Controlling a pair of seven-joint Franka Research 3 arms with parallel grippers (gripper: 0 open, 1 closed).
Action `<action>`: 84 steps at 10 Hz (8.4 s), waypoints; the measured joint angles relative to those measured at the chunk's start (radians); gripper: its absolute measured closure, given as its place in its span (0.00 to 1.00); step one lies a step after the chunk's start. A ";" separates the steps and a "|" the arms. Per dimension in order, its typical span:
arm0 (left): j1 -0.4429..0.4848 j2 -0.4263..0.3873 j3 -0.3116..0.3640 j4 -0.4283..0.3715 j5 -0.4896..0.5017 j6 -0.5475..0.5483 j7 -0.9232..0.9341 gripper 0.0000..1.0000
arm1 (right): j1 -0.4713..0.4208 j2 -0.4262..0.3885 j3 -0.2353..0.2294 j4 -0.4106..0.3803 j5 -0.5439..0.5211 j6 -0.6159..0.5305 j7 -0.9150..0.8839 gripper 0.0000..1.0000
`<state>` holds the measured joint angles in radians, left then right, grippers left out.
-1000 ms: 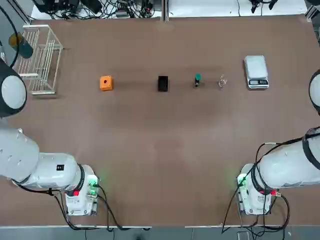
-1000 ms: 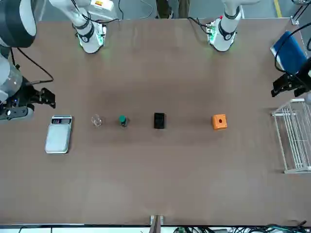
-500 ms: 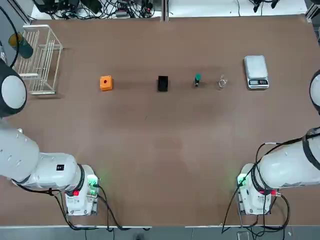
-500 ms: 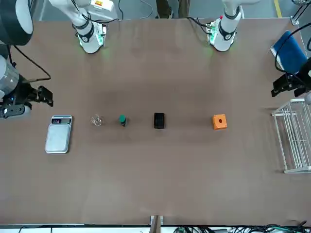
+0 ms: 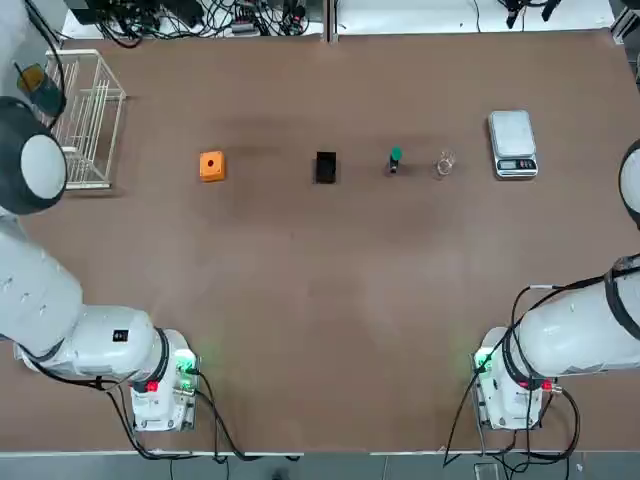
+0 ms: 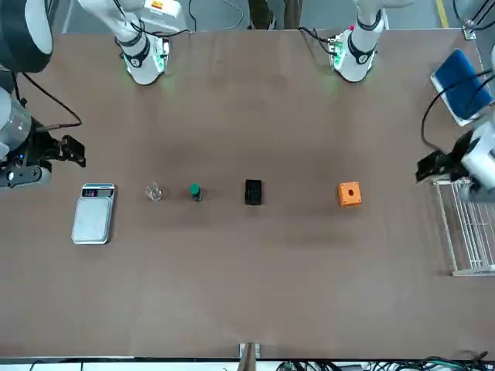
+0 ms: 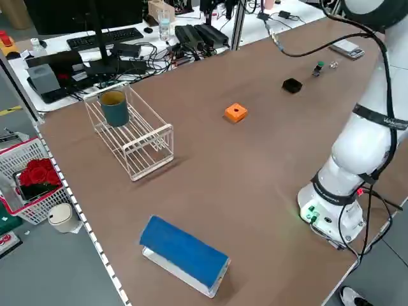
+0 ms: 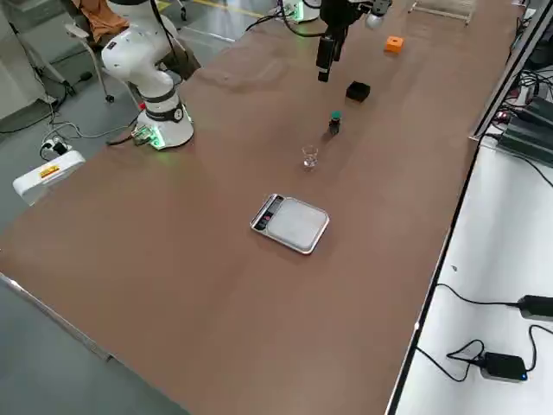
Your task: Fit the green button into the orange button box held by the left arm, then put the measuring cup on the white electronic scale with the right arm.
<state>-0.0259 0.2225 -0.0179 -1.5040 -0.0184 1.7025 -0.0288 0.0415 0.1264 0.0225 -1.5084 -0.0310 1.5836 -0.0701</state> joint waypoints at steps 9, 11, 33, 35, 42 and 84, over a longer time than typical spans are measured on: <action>-0.013 0.032 -0.064 -0.424 0.000 0.444 -0.172 0.02 | 0.048 0.108 0.053 -0.066 0.094 0.149 0.129 0.00; -0.013 0.029 -0.072 -0.611 0.000 0.692 -0.201 0.02 | 0.070 0.128 0.152 -0.139 0.095 0.277 0.262 0.00; -0.023 0.144 -0.116 -0.773 0.000 1.001 -0.235 0.00 | 0.111 0.288 0.349 -0.599 -0.247 0.968 0.943 0.17; -0.023 0.142 -0.117 -0.772 0.000 0.999 -0.236 0.00 | 0.111 0.302 0.349 -0.593 -0.248 0.968 0.951 0.21; -0.021 0.131 -0.116 -0.773 0.000 0.965 -0.251 0.00 | 0.111 0.324 0.348 -0.583 -0.284 0.970 0.990 0.63; -0.129 0.166 -0.189 -0.306 0.072 0.515 -0.437 0.13 | 0.470 0.689 0.370 0.122 -0.308 0.646 1.199 0.00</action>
<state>-0.1547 0.3884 -0.2072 -1.8104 0.0536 2.2174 -0.4661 0.5115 0.8152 0.3929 -1.3867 -0.3385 2.2294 1.1293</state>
